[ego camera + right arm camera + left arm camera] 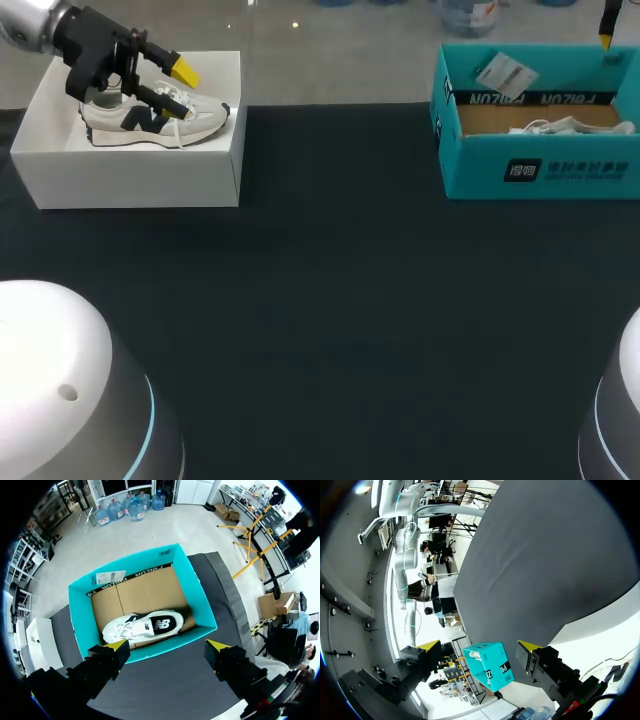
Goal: Take the shoe out of the shoebox, open the shoe tongue, remove and reinsert the insole, then place the shoe into the shoebox
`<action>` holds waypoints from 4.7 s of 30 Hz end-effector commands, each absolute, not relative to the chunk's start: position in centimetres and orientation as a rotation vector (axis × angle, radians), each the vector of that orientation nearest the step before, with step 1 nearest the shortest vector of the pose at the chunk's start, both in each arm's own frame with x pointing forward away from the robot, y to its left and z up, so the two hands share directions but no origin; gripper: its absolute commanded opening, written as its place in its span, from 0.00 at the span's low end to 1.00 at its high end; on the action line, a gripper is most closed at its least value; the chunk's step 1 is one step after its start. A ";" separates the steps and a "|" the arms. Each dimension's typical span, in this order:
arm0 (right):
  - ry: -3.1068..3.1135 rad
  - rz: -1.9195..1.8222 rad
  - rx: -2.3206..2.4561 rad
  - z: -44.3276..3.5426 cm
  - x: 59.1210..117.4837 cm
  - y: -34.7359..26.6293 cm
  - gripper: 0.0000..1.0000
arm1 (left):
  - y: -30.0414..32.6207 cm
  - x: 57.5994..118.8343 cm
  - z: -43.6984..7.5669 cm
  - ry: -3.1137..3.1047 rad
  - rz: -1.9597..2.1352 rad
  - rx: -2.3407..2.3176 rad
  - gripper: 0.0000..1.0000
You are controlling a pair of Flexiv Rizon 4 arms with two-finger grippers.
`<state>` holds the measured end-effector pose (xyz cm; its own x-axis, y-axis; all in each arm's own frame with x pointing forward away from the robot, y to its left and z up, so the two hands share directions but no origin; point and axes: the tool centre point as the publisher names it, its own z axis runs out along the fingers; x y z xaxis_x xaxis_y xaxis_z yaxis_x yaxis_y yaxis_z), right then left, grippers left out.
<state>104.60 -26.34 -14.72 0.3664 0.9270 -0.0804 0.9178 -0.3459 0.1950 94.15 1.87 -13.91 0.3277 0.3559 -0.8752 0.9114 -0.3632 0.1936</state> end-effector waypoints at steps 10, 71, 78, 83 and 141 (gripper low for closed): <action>1.650 0.085 2.408 -14.9 104.2 -26.3 1.00 | 2.5 94.9 -14.1 1.124 -0.969 1.901 1.00; 1.650 0.085 2.408 -14.9 104.2 -26.3 1.00 | 20.7 115.9 -22.4 1.987 0.290 2.301 1.00; 1.650 0.085 2.408 -14.9 104.2 -26.3 1.00 | 24.2 117.9 -24.3 2.046 0.296 2.309 1.00; 1.650 0.085 2.408 -14.9 104.2 -26.3 1.00 | 26.0 118.9 -25.6 2.087 0.322 2.307 1.00; 1.650 0.085 2.408 -14.9 104.2 -26.3 1.00 | 30.6 125.2 -34.9 2.128 0.044 2.320 0.43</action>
<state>104.29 -26.31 -14.89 0.3674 0.9268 -0.0785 0.9146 -0.3446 0.2116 123.21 29.91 -34.17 0.0834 0.9957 0.0410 0.9928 -0.0866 0.0829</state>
